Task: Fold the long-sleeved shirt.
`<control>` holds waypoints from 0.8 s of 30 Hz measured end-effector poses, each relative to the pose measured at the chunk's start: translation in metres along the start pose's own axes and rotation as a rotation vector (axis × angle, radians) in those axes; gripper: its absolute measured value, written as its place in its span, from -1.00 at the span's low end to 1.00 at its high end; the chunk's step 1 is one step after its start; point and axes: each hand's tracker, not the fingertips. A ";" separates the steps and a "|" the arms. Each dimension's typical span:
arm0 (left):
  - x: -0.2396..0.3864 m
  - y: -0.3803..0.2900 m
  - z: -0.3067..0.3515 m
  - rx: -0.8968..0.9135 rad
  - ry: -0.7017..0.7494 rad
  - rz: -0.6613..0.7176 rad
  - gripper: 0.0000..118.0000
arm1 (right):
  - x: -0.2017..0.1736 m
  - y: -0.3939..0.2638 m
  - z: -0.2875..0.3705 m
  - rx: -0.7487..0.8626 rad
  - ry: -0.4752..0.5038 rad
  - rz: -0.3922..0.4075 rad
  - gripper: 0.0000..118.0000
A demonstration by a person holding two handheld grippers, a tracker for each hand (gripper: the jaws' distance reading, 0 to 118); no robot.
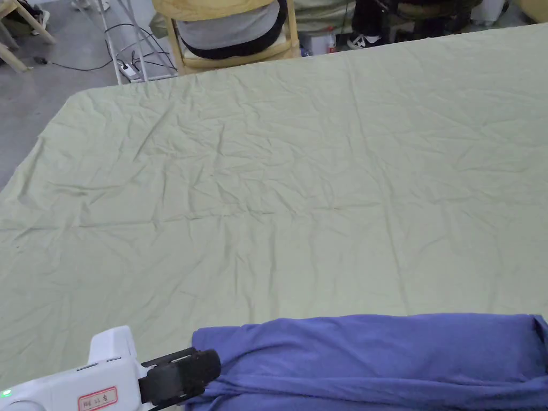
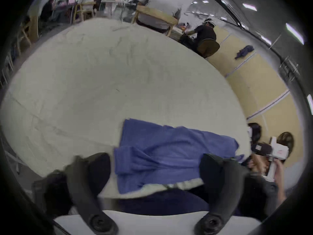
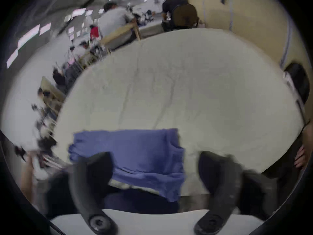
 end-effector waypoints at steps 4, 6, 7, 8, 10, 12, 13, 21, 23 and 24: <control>-0.016 -0.006 -0.004 0.000 -0.064 0.022 -0.96 | -0.002 -0.011 -0.016 -0.019 0.210 -0.071 -0.97; -0.038 -0.004 -0.006 0.011 -0.072 0.019 -0.94 | -0.008 -0.016 -0.027 -0.060 0.245 -0.025 -0.97; -0.051 0.001 -0.010 0.013 -0.097 0.054 -0.75 | -0.012 -0.020 -0.031 -0.080 0.250 -0.008 -0.97; -0.066 0.007 -0.014 -0.002 -0.134 0.114 -0.24 | -0.015 -0.024 -0.034 -0.100 0.264 -0.004 -0.97; -0.099 0.012 -0.028 -0.066 -0.217 0.202 1.00 | -0.018 -0.029 -0.044 -0.130 0.336 -0.009 -0.97; -0.113 0.019 -0.039 -0.047 -0.296 0.247 0.93 | -0.022 -0.036 -0.051 -0.141 0.367 -0.025 -0.97; -0.125 0.020 -0.049 -0.086 -0.277 0.242 0.93 | -0.024 -0.039 -0.054 -0.144 0.376 -0.030 -0.97; -0.088 0.022 -0.110 -0.135 -0.412 0.186 1.00 | -0.028 -0.045 -0.073 -0.188 0.412 -0.067 -0.97; -0.072 0.018 -0.131 -0.226 -0.484 0.225 1.00 | -0.026 -0.043 -0.077 -0.194 0.413 -0.070 -0.97; -0.065 0.018 -0.137 -0.219 -0.461 0.199 1.00 | -0.027 -0.042 -0.078 -0.196 0.408 -0.069 -0.97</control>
